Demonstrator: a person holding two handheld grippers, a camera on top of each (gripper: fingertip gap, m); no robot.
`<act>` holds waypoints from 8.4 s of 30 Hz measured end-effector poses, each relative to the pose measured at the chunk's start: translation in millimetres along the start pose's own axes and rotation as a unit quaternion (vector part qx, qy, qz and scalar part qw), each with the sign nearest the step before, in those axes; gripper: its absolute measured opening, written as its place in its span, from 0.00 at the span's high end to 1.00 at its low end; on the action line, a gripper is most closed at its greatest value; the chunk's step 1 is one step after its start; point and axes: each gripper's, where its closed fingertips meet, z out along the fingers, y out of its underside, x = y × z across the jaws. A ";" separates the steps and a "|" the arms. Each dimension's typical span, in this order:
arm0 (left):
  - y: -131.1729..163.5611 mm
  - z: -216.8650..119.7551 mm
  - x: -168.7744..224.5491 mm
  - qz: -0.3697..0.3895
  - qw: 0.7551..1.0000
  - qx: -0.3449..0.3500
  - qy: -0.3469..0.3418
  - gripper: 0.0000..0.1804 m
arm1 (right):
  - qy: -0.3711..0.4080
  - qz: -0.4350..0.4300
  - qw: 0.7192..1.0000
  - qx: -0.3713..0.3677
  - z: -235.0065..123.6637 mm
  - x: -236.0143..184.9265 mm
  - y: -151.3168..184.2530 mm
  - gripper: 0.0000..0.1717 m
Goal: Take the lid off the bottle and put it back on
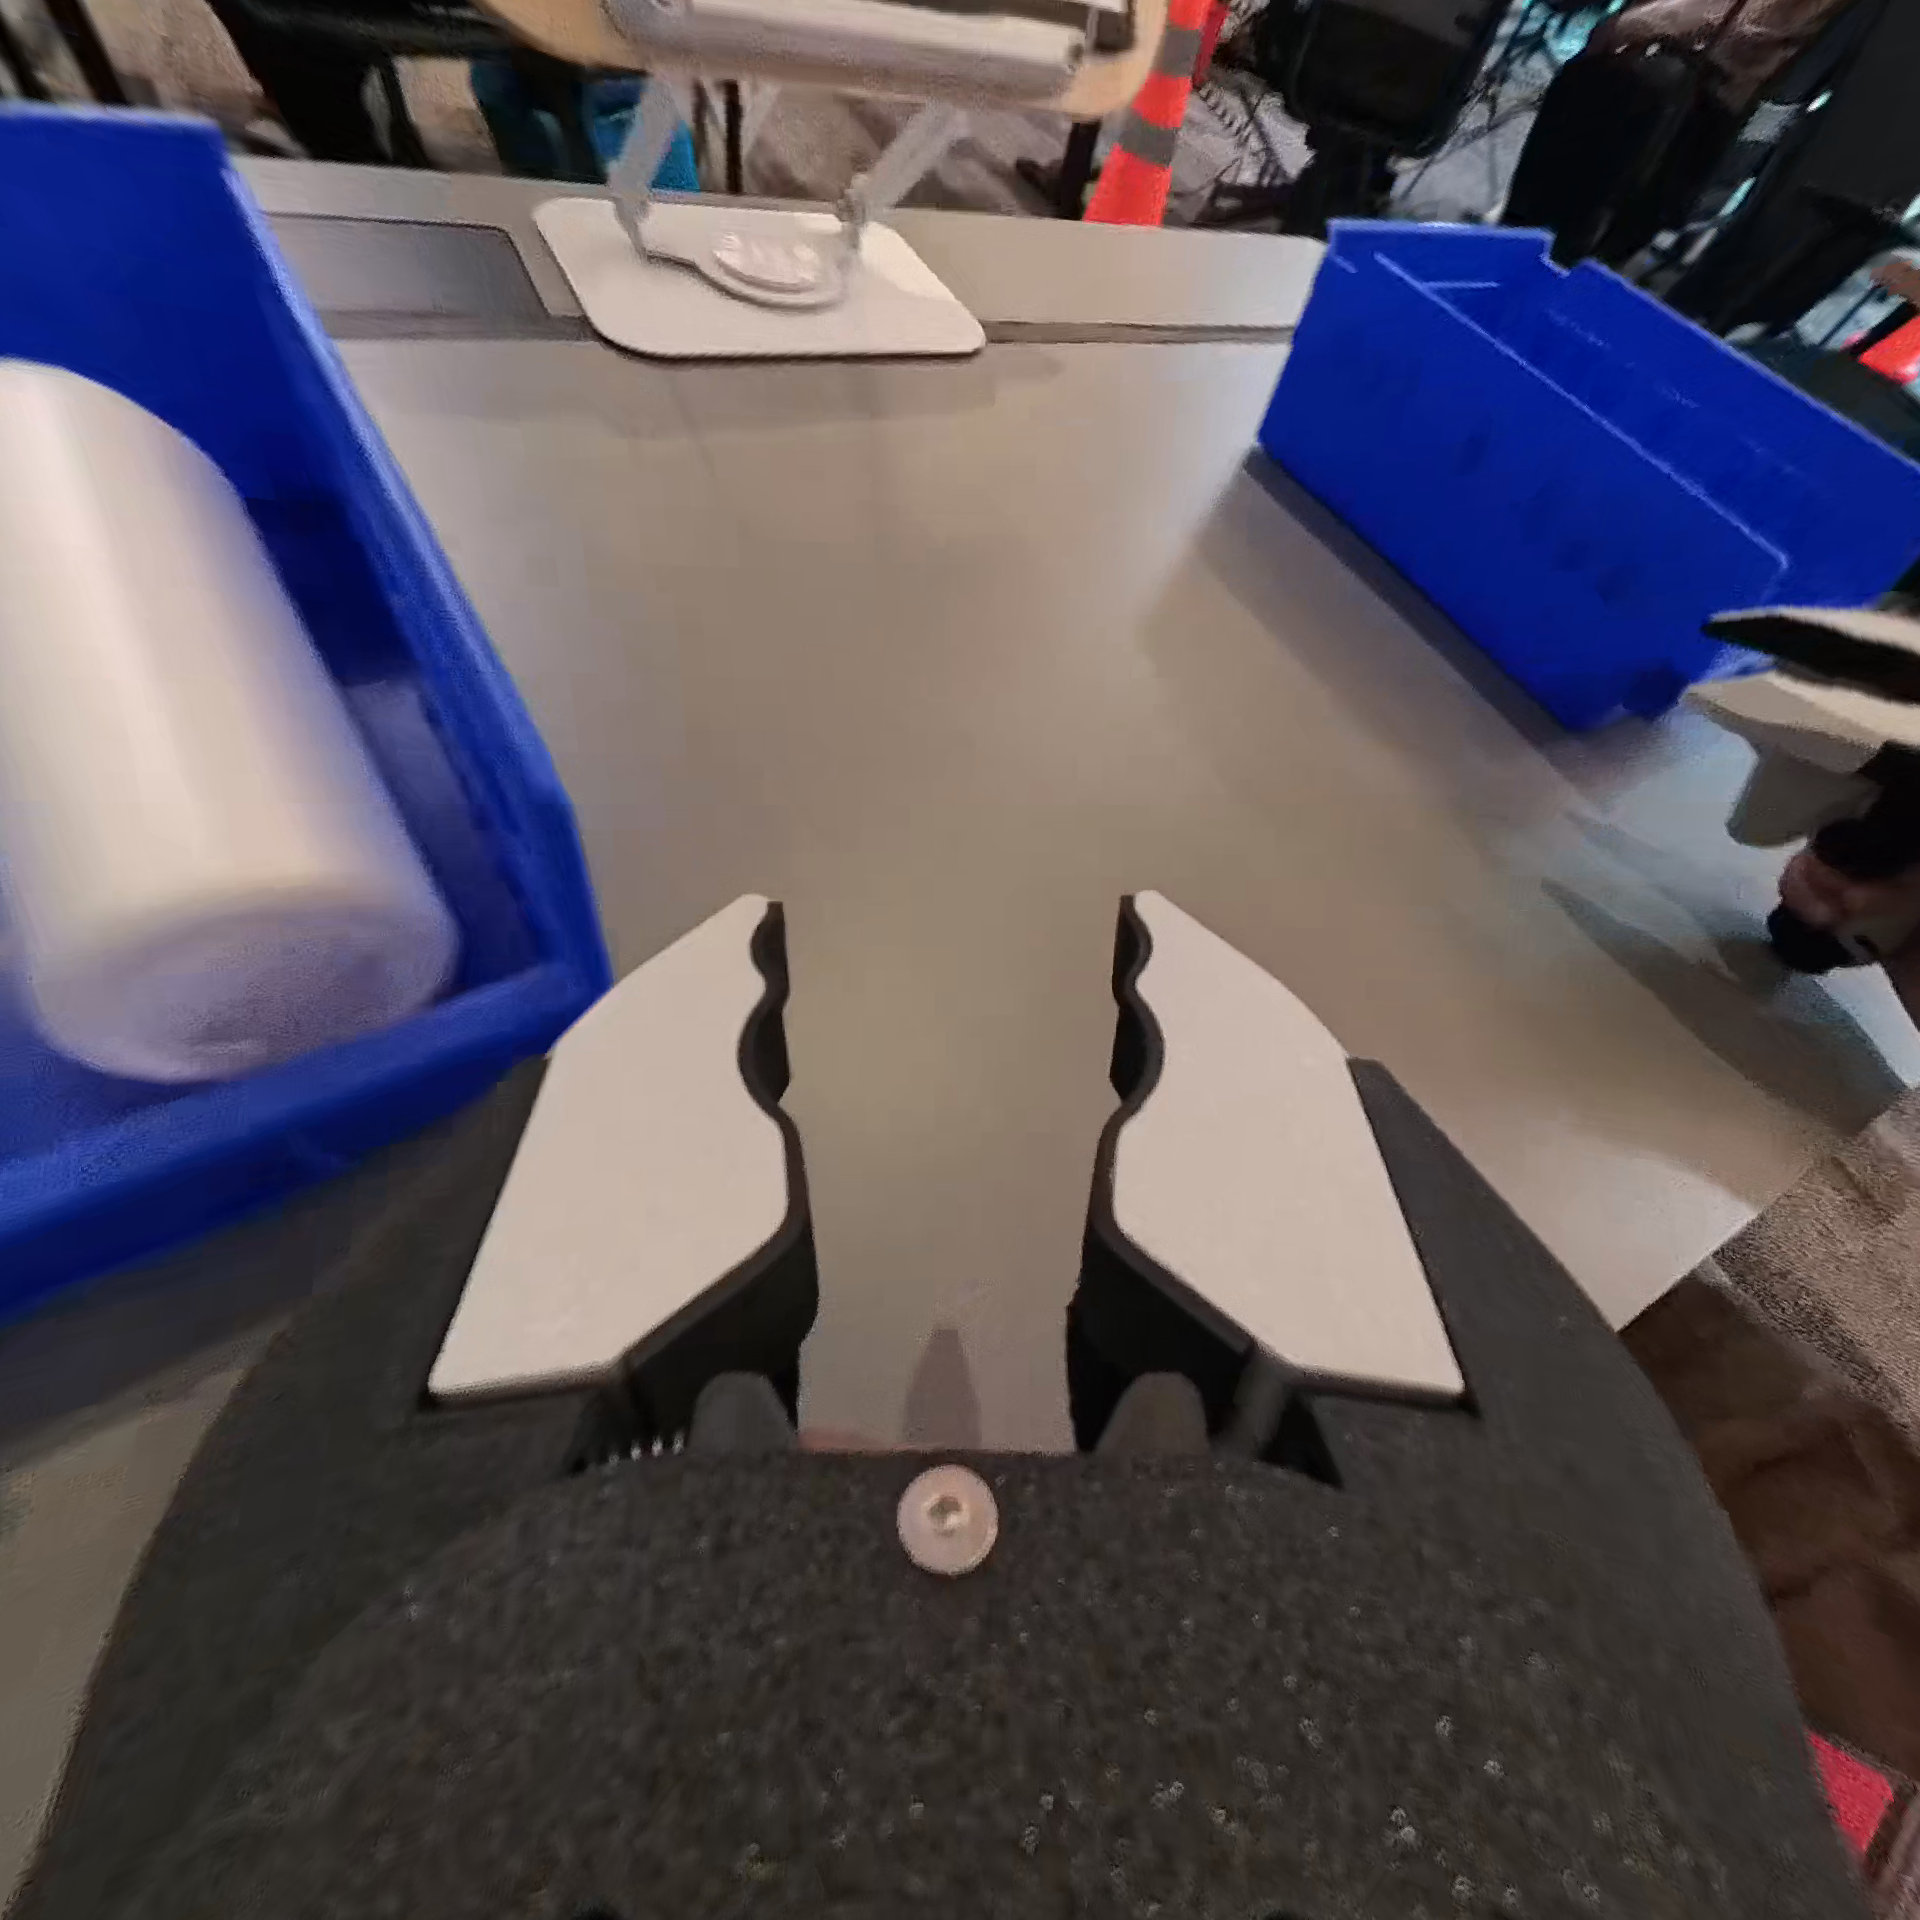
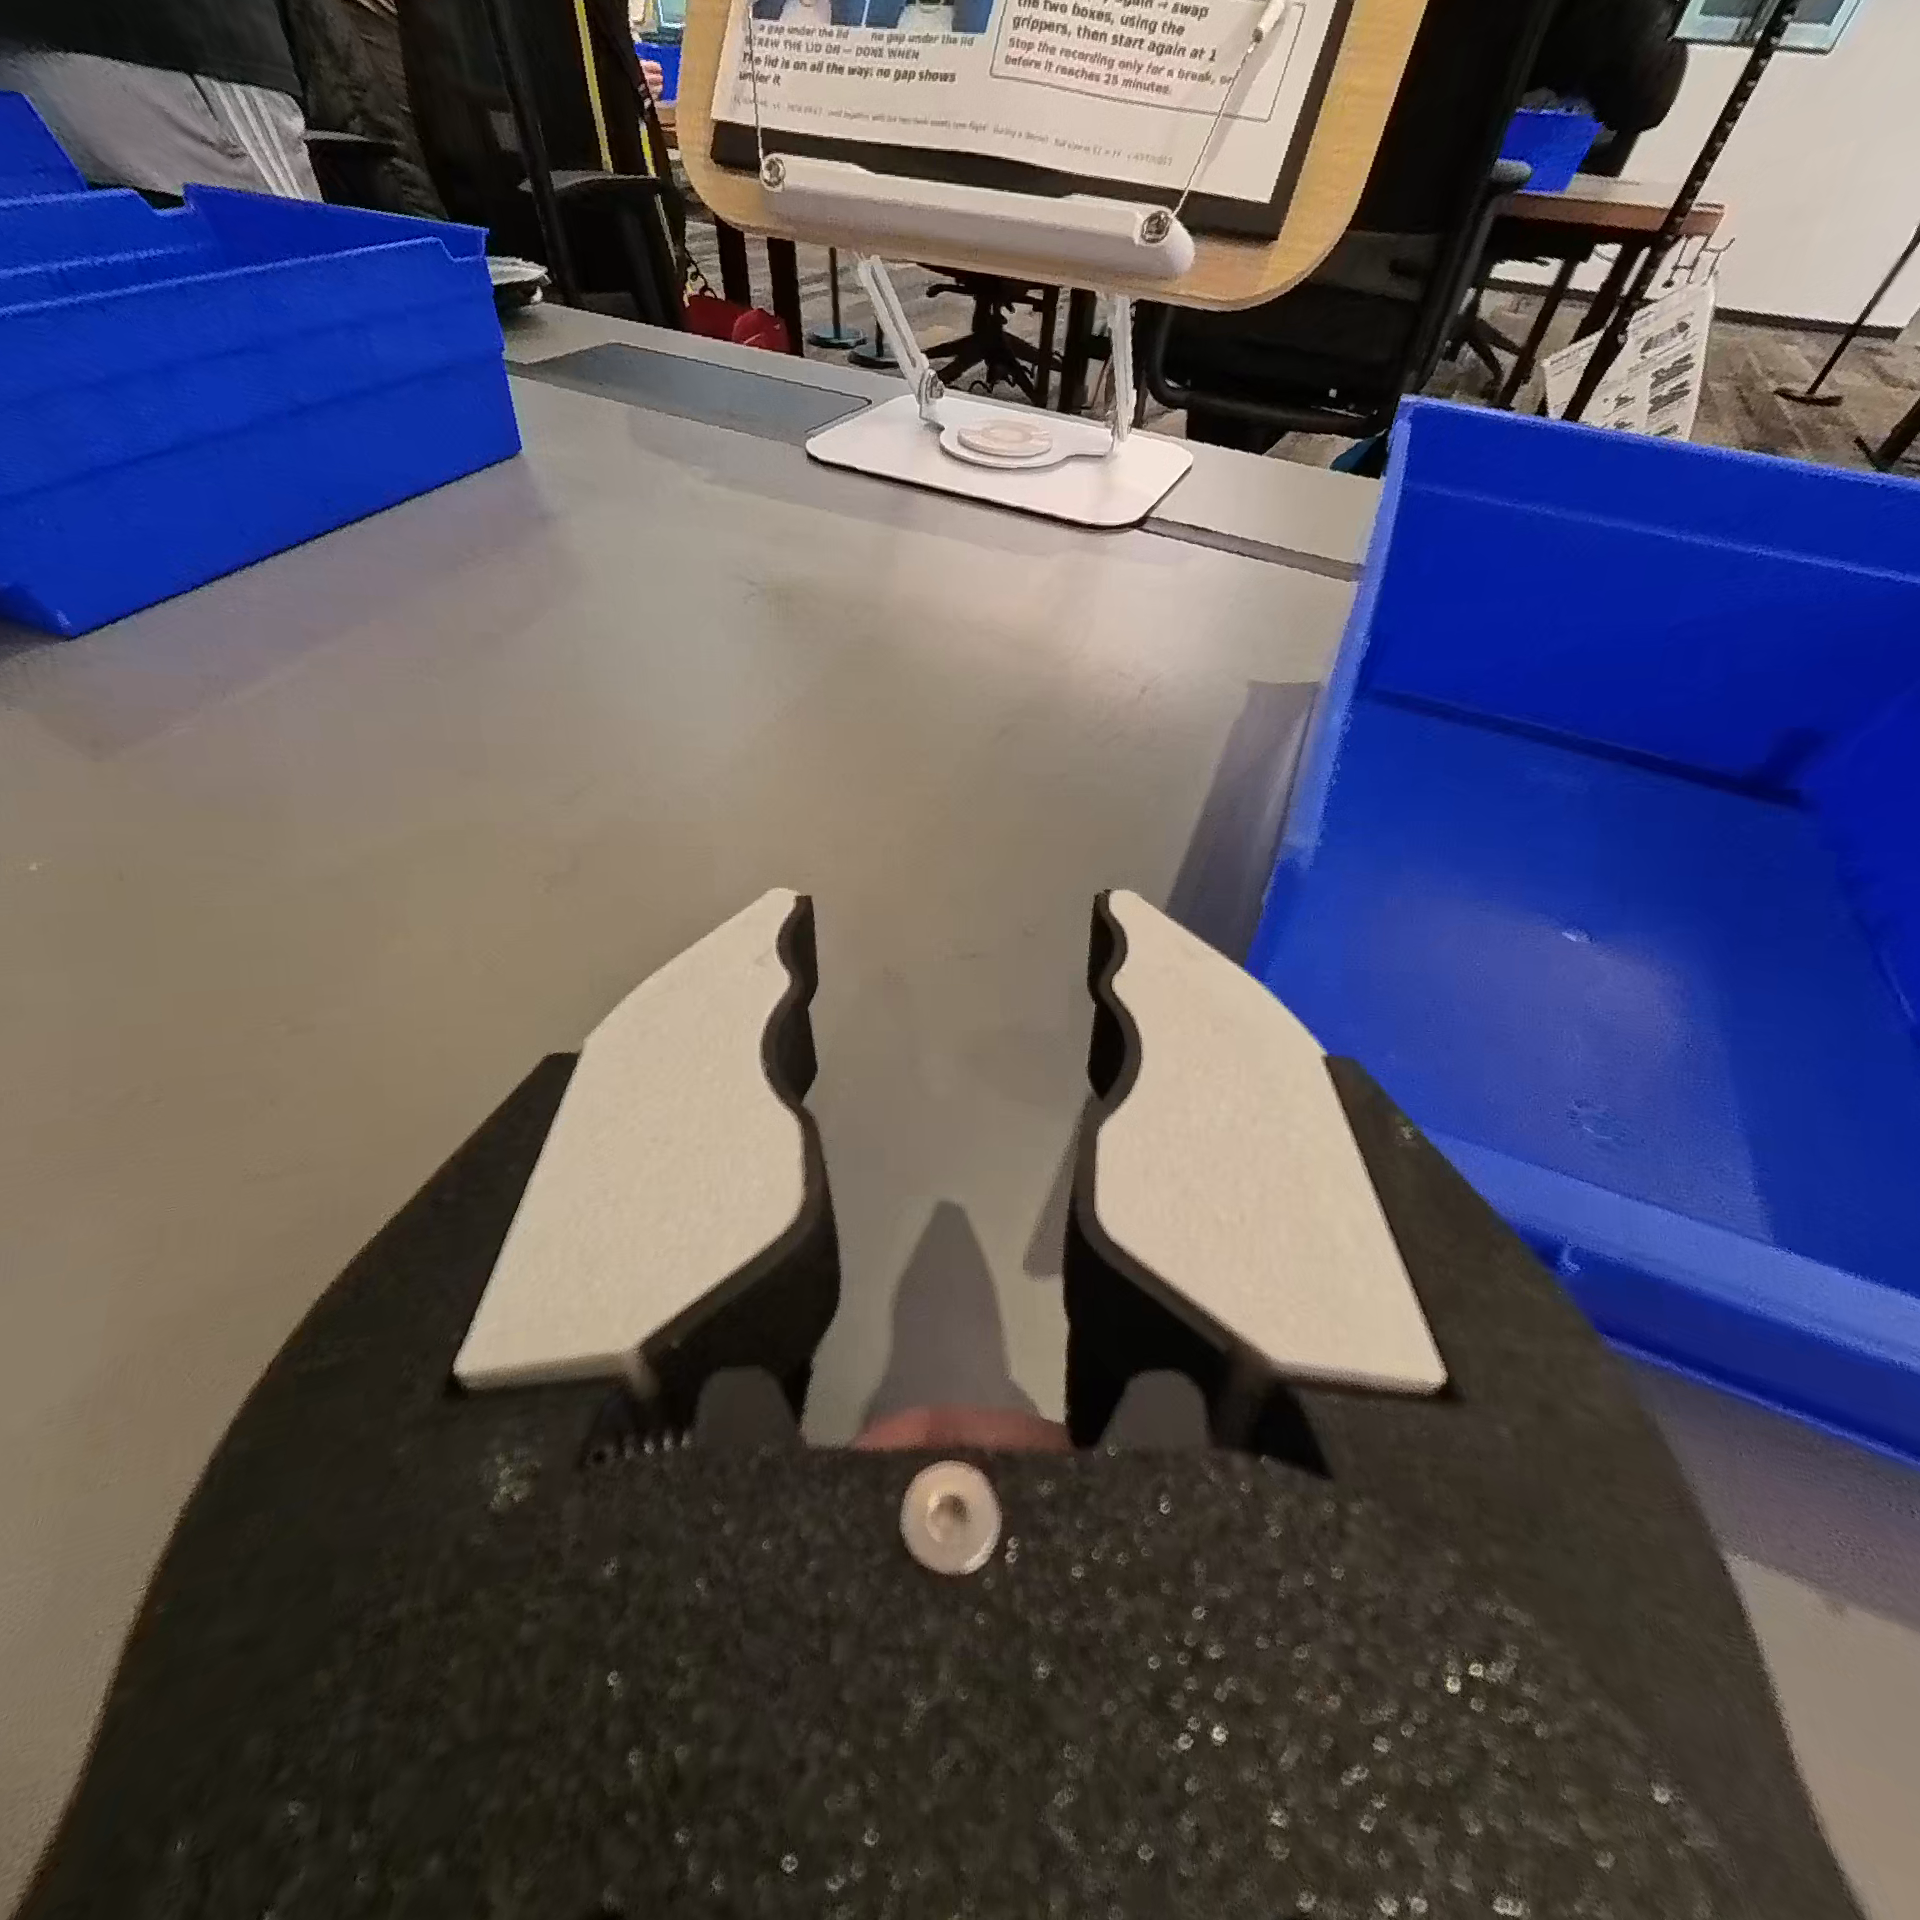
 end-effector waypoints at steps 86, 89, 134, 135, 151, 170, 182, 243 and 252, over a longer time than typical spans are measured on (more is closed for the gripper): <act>-129.3 228.7 93.1 0.120 0.987 0.091 0.055 0.52 | 0.004 0.002 1.000 0.008 -11.2 7.4 0.3 0.72; -126.5 225.0 96.0 0.124 0.986 0.096 0.050 0.52 | 0.000 0.000 1.000 0.006 -9.0 5.1 0.3 0.72; -39.1 104.0 -271.3 0.257 0.800 -0.533 -0.097 0.53 | -0.043 -0.006 0.999 -0.001 -1.0 -22.3 0.4 0.72; -32.4 105.5 -279.3 0.254 0.790 -0.549 -0.100 0.52 | -0.041 -0.008 0.999 -0.001 -2.0 -21.9 0.8 0.72; 0.9 83.6 -306.9 0.260 0.740 -0.615 -0.077 0.63 | -0.015 -0.070 0.997 -0.013 -4.9 -21.0 5.2 0.72; -154.6 59.6 -50.6 0.464 0.767 -0.441 0.044 0.63 | -0.035 -0.100 0.994 -0.004 8.0 -38.7 -2.7 0.72; -189.4 124.1 79.2 0.554 0.701 -0.443 0.079 0.63 | -0.022 -0.097 0.995 -0.003 -3.5 -28.8 1.6 0.71; 20.2 86.8 -239.7 0.089 0.837 -0.521 -0.141 0.63 | -0.194 -0.066 0.979 0.014 65.4 -92.6 -25.1 0.64; -18.2 76.3 -208.4 0.094 0.938 -0.306 -0.133 0.53 | -0.193 -0.063 0.979 0.019 63.6 -89.0 -24.7 0.64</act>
